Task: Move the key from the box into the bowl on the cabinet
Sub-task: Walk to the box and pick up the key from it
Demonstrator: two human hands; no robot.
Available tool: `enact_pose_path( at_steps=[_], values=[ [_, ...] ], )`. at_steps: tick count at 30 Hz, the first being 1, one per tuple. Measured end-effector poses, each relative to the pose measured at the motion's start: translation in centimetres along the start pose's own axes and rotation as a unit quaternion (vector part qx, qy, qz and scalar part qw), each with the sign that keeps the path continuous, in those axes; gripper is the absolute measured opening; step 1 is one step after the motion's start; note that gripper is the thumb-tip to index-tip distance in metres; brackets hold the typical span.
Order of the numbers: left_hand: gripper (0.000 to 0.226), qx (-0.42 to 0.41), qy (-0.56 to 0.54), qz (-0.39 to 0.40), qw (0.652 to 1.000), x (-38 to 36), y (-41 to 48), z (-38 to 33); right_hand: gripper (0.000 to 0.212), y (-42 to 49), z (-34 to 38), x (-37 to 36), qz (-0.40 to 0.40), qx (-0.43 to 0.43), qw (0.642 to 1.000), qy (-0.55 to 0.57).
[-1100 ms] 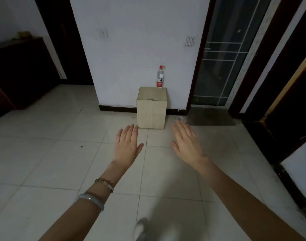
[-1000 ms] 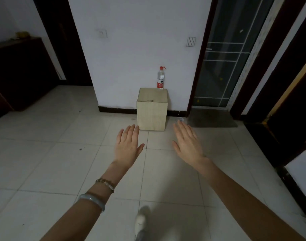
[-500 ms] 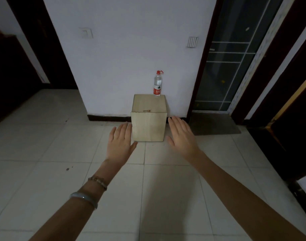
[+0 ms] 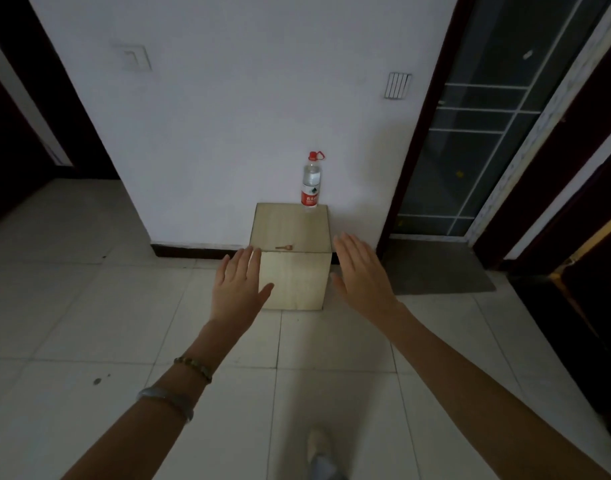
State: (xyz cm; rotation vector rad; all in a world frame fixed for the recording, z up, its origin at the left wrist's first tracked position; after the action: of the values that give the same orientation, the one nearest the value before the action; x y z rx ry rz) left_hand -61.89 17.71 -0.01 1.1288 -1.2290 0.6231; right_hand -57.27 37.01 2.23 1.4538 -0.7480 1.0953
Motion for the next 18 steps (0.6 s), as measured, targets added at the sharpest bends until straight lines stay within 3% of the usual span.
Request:
enact_pose_path(
  at_steps=[8,18],
  values=[
    [0.069,0.04,-0.014,0.024,0.999,-6.1,13.6,-0.4,0.06,12.1,-10.0,-4.5,0.019,0.022,1.0,-0.012],
    [0.069,0.065,-0.012,0.032,0.997,-11.8,24.4,2.8,0.061,22.1,-15.5,-11.3,0.05,0.025,0.998,0.02]
  ],
)
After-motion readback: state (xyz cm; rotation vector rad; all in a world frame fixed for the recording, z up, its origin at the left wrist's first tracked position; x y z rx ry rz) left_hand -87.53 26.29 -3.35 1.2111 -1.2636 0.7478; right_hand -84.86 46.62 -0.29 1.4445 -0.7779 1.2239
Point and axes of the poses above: each hand's wrist, its own y-axis towards the middle knuckle, its own x-axis out of the back of the hand, z = x × y, the point moved 7 cm from there along y, towards the middle knuckle, and after that the axes turned 4 degrees about x, right-handed, at the moved point
